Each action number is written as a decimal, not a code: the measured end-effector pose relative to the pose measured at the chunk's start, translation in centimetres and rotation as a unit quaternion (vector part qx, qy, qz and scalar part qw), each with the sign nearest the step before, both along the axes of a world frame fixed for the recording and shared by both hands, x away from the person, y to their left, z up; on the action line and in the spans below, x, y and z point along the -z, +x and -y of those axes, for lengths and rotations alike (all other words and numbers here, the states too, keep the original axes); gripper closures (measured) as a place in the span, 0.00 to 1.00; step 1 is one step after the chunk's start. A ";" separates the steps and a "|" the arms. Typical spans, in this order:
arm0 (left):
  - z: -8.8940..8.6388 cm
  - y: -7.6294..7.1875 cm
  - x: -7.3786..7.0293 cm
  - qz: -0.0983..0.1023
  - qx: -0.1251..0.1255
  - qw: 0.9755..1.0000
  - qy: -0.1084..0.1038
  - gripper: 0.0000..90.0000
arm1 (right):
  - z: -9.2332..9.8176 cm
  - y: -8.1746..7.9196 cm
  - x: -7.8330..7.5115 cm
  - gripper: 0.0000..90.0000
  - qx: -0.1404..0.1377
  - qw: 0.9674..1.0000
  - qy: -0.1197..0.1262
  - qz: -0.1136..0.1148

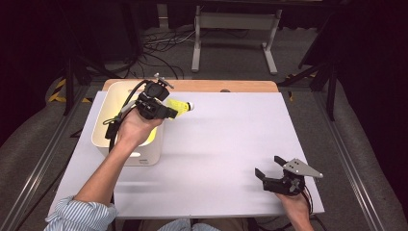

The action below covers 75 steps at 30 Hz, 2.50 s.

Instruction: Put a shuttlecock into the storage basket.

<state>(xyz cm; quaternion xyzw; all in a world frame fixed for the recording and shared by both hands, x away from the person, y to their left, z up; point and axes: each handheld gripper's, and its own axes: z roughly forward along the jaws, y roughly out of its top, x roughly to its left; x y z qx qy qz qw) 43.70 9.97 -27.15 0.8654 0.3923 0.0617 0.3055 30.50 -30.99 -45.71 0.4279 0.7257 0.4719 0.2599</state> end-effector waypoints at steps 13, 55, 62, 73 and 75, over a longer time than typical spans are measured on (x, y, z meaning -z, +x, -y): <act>-1.1 -0.1 -0.7 0.007 -0.011 1.000 -0.006 1.00 | 0.1 0.0 0.0 0.11 0.000 1.000 0.001 0.001; -6.7 -0.3 -0.6 0.023 -0.083 0.996 -0.009 1.00 | 0.2 -0.1 0.0 0.11 0.001 1.000 0.003 0.003; -7.3 0.0 0.0 0.022 -0.097 0.995 0.000 1.00 | 0.2 -0.1 0.0 0.11 0.001 1.000 0.004 0.003; -8.3 1.0 1.7 0.010 -0.126 0.992 0.011 1.00 | 0.3 -0.1 -0.1 0.11 0.001 1.000 0.006 0.005; -8.4 1.3 2.0 0.006 -0.130 0.991 0.013 1.00 | 0.3 -0.1 -0.1 0.11 0.001 1.000 0.007 0.005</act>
